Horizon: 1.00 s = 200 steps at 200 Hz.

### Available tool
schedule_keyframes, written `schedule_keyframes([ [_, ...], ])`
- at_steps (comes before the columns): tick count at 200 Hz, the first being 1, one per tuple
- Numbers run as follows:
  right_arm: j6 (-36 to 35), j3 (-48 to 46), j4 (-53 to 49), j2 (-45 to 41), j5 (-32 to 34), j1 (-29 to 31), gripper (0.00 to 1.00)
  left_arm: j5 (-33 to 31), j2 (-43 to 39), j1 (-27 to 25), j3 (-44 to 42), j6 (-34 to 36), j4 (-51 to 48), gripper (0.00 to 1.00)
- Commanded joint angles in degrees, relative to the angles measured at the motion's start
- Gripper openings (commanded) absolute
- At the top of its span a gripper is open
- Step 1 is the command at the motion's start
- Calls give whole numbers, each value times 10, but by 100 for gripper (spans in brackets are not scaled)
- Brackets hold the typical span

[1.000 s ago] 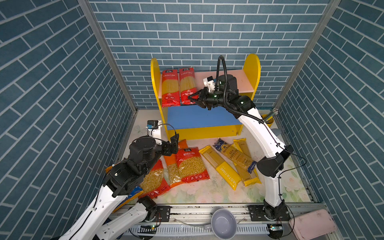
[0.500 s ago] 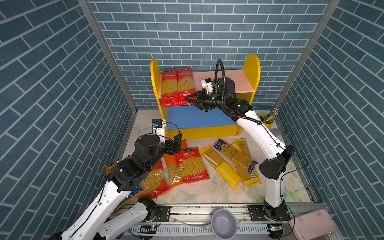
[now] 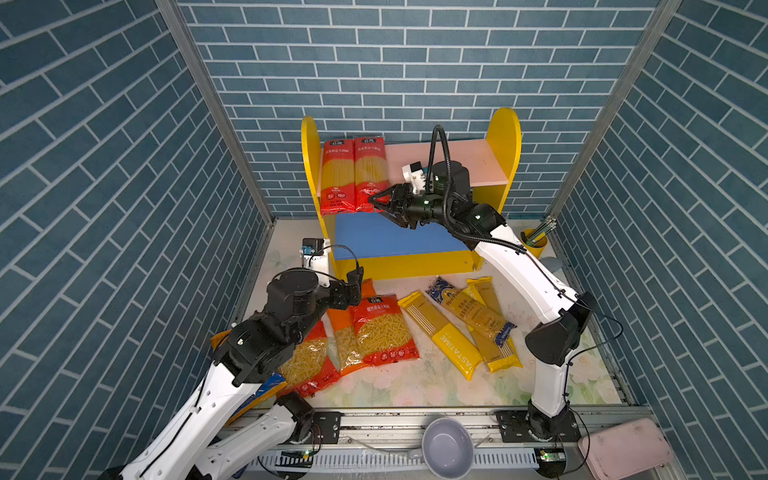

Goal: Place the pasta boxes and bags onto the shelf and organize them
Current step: 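Release the pack and lower the right arm back to the pasta pile, then grasp the clear MoliPasta spaghetti pack with the right gripper while the left gripper hovers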

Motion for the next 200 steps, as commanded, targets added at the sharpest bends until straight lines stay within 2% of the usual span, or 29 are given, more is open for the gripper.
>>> schedule_keyframes([
  [1, -19, -14, 22, -49, -16, 2, 51, 12, 4, 3, -7, -3, 19, 93],
  [22, -31, -53, 16, -81, -17, -1, 52, 25, 9, 3, -9, -4, 26, 93],
  [46, -54, -139, 24, -146, -23, -15, 52, 54, 9, 3, -29, -20, 53, 92],
  [78, -135, -272, -17, -249, -38, -42, 50, 96, 12, -9, -92, -72, 108, 89],
  [101, -187, -388, -54, -321, -47, -62, 49, 61, 27, -65, -128, -84, 148, 89],
  [143, -241, -585, -131, -409, 22, -100, 49, 9, 146, -179, -158, -99, 215, 89],
  [167, -269, -639, -163, -413, 58, -108, 49, 18, 216, -215, -170, -116, 261, 89],
  [200, -289, -688, -162, -389, 79, -109, 48, 32, 290, -238, -165, -138, 272, 89],
])
